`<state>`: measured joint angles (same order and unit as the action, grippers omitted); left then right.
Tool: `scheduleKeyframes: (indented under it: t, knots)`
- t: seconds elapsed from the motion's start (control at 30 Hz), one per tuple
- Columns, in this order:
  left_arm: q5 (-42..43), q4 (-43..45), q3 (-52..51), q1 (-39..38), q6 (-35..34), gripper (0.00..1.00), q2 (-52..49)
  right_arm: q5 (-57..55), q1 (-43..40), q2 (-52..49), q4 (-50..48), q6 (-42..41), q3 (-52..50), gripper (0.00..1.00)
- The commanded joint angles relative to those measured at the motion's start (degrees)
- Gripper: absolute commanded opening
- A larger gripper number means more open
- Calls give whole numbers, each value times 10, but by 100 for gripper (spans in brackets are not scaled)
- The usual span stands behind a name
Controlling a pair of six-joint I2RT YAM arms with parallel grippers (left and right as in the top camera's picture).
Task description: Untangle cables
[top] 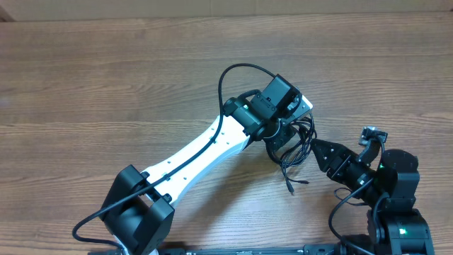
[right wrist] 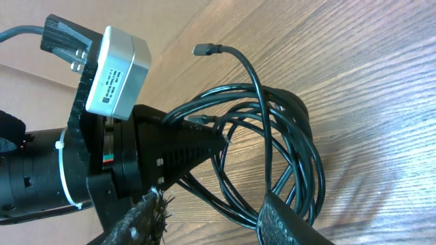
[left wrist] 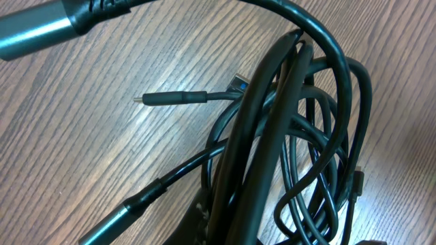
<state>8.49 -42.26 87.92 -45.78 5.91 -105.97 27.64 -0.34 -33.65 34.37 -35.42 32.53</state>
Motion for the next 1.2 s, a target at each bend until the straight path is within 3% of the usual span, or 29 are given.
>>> scheduleKeyframes:
  t: [0.0, 1.17]
  knots:
    - [-1, 1, 16, -2, -3, 4, 27, -7, -2, 1, 1, -6, 9, 45]
    - [7, 23, 16, -12, -8, 4, 64, 5, -2, 1, 23, -6, 9, 40]
